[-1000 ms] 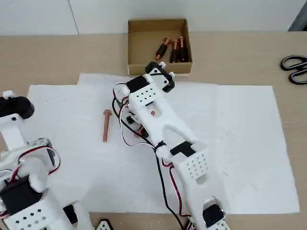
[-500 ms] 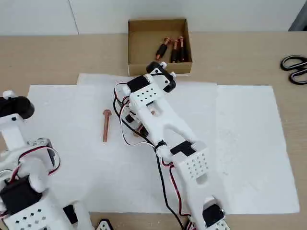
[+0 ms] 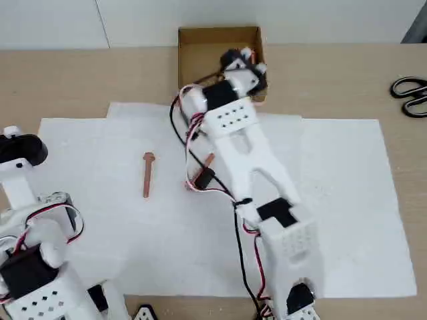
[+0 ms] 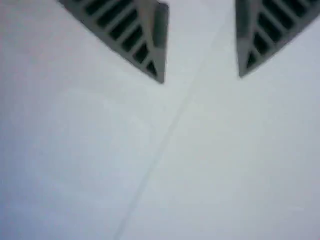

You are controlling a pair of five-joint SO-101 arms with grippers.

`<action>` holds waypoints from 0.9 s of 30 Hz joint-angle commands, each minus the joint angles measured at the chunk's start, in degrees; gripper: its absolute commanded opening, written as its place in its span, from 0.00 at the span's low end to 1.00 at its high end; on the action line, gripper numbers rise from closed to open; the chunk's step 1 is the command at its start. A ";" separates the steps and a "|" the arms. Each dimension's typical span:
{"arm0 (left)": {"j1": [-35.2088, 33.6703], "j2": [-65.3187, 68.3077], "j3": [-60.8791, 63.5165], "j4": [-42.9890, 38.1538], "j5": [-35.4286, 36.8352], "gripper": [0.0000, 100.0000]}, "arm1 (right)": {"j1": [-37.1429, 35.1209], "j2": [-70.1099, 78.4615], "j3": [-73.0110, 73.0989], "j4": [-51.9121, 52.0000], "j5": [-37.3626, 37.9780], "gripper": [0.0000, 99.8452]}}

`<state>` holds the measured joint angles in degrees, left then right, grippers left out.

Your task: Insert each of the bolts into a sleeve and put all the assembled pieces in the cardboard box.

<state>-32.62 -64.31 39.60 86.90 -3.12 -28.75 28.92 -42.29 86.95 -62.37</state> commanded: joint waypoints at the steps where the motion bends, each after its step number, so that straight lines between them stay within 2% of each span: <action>1: 0.26 -0.70 -0.31 -0.09 0.18 0.09 | 1.45 -10.68 -3.16 0.57 9.23 0.00; 4: 0.26 -0.70 -0.22 0.00 0.18 0.09 | 1.27 -13.93 -2.99 2.68 18.99 0.00; 8: 0.26 -0.62 -0.22 0.00 0.18 0.09 | 0.40 -15.87 -2.99 11.82 32.62 0.00; 11: 0.26 -0.53 -0.40 0.09 0.18 0.09 | 2.24 -17.27 -0.18 12.62 42.20 0.00; 17: 0.35 -0.09 -1.19 -0.35 0.18 0.09 | 5.41 -19.56 10.81 12.26 47.82 0.00; 20: 0.35 1.85 -3.56 0.18 -0.62 0.09 | 5.93 -19.47 16.62 12.18 54.86 0.00; 22: 0.35 5.98 -6.46 1.85 -1.41 0.09 | 5.76 -19.74 20.57 12.18 59.60 0.00; 27: 0.35 19.87 -17.45 7.12 -1.14 0.09 | 7.08 -19.30 25.58 9.54 60.22 0.00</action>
<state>-32.62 -50.86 29.32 91.74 -4.18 -23.12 12.84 -18.29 98.46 -3.12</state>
